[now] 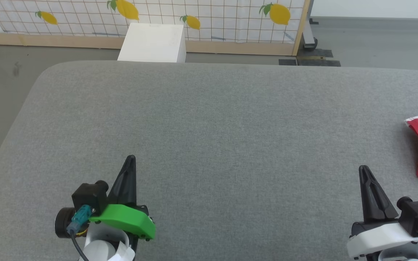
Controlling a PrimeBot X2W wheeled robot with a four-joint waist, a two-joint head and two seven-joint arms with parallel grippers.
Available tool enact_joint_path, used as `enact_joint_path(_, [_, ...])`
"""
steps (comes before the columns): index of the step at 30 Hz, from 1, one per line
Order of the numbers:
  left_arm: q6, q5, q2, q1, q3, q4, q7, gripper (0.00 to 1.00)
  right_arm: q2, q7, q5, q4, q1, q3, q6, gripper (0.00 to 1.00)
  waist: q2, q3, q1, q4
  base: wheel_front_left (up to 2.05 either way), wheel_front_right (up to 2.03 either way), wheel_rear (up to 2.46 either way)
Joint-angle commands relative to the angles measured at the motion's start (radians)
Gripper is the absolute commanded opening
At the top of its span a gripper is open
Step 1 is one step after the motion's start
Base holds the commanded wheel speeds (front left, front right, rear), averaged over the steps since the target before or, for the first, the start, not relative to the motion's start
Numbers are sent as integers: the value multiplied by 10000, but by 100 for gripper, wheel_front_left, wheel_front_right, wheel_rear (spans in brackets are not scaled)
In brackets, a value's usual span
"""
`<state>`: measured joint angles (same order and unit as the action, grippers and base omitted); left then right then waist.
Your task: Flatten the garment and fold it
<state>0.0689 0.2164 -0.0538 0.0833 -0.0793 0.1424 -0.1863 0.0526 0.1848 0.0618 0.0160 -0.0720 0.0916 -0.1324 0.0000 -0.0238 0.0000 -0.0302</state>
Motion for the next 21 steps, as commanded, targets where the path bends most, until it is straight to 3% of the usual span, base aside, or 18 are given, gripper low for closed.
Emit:
enact_joint_path(1, [-74, -132, 10, -138, 32, -95, 50, 0, -7, -43, -61, -46, 167, -48, 5, 0, 0, 3, 0, 4, 0, 0, 0])
enact_joint_path(21, [-212, -589, 16, -295, 204, -394, 458, 0, -11, -449, -187, -71, 291, -243, 8, 0, 0, 56, 0, 71, 0, 0, 0])
